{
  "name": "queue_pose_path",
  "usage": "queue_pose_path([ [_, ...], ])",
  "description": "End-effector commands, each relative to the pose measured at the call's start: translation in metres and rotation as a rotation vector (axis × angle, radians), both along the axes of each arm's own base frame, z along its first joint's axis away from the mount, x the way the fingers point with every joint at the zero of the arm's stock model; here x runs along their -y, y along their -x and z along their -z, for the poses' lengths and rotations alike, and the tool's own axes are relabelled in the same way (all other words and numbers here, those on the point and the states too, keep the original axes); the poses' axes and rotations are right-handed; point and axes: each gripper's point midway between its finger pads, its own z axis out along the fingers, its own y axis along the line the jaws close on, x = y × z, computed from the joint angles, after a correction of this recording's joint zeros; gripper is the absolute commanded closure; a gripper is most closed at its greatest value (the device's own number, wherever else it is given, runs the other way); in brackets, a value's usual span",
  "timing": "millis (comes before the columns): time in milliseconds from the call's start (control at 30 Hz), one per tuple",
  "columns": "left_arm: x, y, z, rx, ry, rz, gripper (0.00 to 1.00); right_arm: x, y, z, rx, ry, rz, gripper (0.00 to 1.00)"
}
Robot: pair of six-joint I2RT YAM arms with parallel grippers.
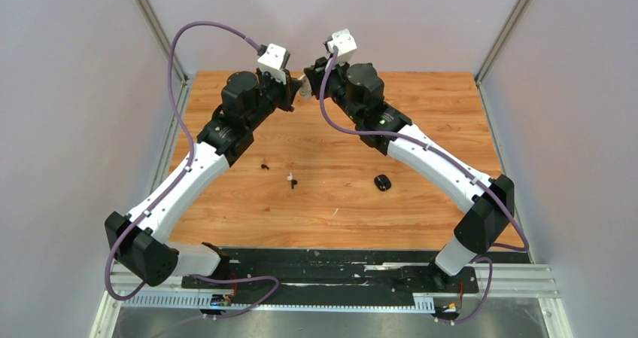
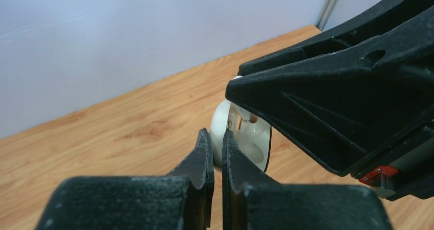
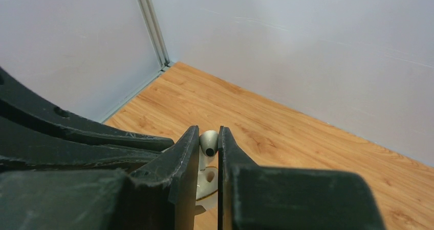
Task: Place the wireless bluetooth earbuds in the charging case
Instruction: Place the earbud in the charging case.
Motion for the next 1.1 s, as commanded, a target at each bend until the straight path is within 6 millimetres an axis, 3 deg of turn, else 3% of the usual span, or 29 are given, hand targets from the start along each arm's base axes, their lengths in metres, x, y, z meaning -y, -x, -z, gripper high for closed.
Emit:
queue_pose_path([
  [0, 0.011, 0.009, -0.021, 0.000, 0.055, 0.067, 1.00, 0.000, 0.016, -0.043, 0.136, -0.047, -0.049, 1.00],
  [433, 0.009, 0.005, -0.026, -0.049, 0.124, 0.074, 1.00, 0.009, 0.037, -0.063, 0.297, -0.040, -0.087, 1.00],
  [1067, 0.009, 0.013, -0.032, -0.039, 0.153, 0.125, 1.00, 0.006, 0.042, -0.048, 0.298, 0.005, -0.124, 1.00],
])
